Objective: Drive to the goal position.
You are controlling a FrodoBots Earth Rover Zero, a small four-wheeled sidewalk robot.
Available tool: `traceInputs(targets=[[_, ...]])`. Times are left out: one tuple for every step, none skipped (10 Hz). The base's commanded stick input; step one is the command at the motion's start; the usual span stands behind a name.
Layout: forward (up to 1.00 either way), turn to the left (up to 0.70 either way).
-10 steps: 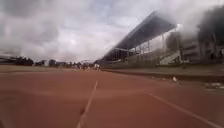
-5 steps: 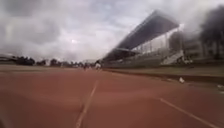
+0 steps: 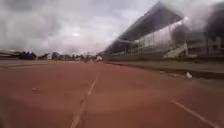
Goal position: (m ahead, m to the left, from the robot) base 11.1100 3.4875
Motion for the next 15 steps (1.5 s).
traceInputs(targets=[[0.85, 0.00], [0.85, 0.00], [0.85, 0.00], [0.85, 0.00], [0.85, 0.00], [0.85, 0.00], [0.85, 0.00], [0.85, 0.00], [0.85, 0.00], [0.85, 0.00], [0.85, 0.00], [0.85, 0.00], [0.85, 0.00], [0.85, 0.00], [0.85, 0.00]])
